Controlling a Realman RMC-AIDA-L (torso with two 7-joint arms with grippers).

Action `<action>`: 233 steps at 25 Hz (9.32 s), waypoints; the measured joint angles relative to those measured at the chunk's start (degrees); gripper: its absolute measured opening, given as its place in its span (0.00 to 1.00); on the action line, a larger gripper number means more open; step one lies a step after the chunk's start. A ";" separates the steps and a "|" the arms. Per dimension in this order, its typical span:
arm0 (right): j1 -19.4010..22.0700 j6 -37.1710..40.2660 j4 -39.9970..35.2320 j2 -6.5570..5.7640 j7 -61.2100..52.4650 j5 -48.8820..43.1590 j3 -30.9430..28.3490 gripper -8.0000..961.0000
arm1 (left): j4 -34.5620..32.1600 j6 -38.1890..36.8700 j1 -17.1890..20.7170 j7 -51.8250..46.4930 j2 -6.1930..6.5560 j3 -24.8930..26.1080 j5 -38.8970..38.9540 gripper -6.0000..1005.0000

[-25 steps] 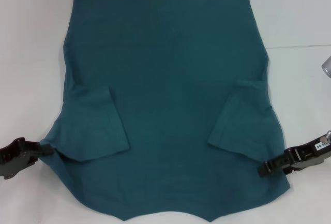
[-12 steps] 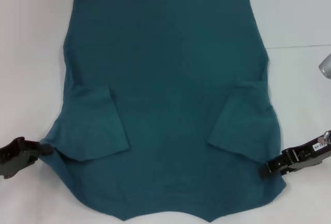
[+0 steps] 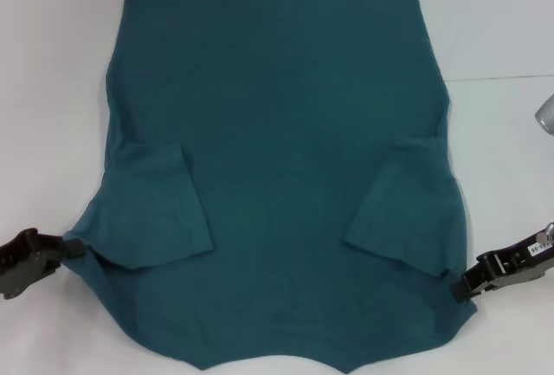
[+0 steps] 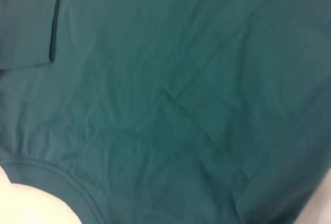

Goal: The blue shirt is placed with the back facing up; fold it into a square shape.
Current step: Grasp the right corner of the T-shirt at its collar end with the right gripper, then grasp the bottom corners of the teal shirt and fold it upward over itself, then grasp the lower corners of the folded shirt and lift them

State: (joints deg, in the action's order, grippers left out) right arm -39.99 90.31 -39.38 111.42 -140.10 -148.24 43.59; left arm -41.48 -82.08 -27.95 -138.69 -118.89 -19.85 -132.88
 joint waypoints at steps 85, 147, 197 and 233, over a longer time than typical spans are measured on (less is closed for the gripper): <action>-4.88 -34.59 2.77 -1.29 -0.43 14.64 -1.90 0.01 | 6.62 25.80 -23.54 -10.88 3.54 -17.28 -8.80 0.05; -13.45 -59.91 13.37 -1.02 -2.36 6.82 9.14 0.18 | 9.02 46.69 -26.18 -11.22 1.74 -23.92 -8.42 0.14; 9.12 -17.15 0.74 3.45 13.00 34.82 -7.32 0.87 | 5.56 33.71 -7.46 7.12 -2.61 -22.25 9.64 0.54; 5.60 -16.35 0.67 -3.03 0.72 22.63 -6.10 0.87 | 6.14 32.33 -9.13 6.89 -2.11 -23.50 9.83 0.03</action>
State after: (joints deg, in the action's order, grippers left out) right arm -34.39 73.96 -38.71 108.40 -139.38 -125.60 37.49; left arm -35.35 -49.75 -37.08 -131.81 -121.01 -43.34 -123.05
